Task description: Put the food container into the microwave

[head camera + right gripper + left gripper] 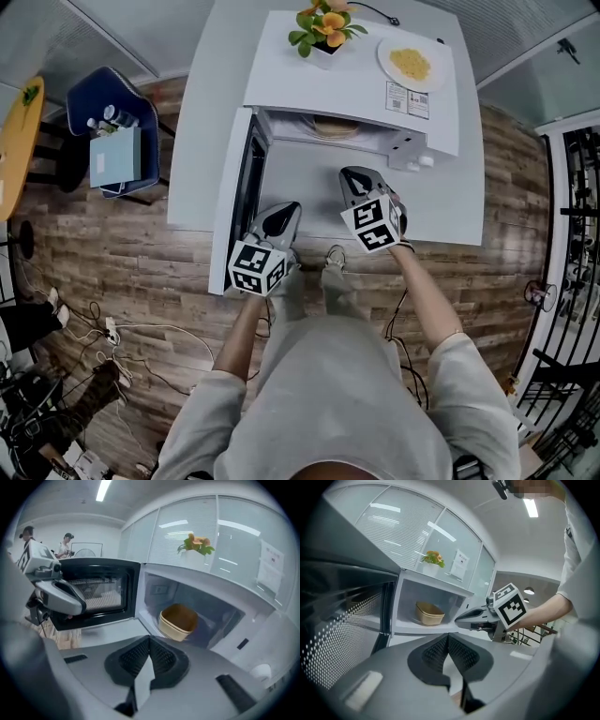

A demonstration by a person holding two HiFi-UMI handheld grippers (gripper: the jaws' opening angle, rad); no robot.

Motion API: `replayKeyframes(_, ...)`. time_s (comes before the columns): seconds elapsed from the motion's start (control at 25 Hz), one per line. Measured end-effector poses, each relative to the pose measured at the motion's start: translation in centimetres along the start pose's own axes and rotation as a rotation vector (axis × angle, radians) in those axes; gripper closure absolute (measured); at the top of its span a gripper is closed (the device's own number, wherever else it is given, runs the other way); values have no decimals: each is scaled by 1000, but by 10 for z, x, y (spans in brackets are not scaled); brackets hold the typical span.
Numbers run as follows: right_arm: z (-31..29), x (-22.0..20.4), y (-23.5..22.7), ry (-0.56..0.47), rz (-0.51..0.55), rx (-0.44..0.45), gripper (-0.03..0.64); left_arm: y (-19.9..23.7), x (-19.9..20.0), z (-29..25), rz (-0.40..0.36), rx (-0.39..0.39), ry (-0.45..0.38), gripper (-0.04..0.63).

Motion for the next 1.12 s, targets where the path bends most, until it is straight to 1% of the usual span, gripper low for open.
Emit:
replayKeyframes(0.16, 12, -8, 3, -39, -73, -23, 604, 1, 2, -3, -4, 0, 4, 584)
replayKeyframes(0.36, 30, -22, 9, -85, -201, -63, 604, -2, 3, -7, -6, -15, 9, 584)
replayKeyframes(0.52, 47, -31, 8, -120, -292, -107, 604, -5, 2, -10, -3, -22, 9, 584)
replayKeyframes(0.64, 60, -38, 9, -145, -341, -138, 604, -5, 2, -12, -11, -21, 8, 584)
replayKeyframes(0.88, 80, -45, 15, -175, -369, -172, 604, -4, 1, -10, -34, -8, 8, 584)
replayKeyframes(1.12, 94, -44, 9, -199, -383, -208, 604, -4, -4, -4, -52, 5, 13, 584)
Point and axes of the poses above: the fingertips, and each gripper's own axes: z backward along the fingers, y to its left, x out of its top, the point moved 8 cm from there along z, backward along the fingers, and after that the axes turned 4 degrees about z, right-handed, at the moved point
